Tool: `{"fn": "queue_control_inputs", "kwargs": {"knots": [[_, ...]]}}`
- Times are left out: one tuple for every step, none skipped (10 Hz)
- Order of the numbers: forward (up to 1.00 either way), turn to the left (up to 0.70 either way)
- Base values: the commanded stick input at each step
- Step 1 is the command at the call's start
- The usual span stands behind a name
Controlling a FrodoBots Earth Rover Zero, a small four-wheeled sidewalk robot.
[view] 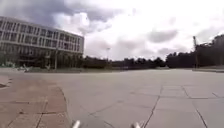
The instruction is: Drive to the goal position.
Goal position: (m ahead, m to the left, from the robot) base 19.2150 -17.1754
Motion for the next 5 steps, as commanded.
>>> {"fn": "queue_control_inputs", "kwargs": {"knots": [[0.7,-0.04],[0.7,-0.15],[0.7,-0.27],[0.7,-0.32],[0.7,-0.31]]}}
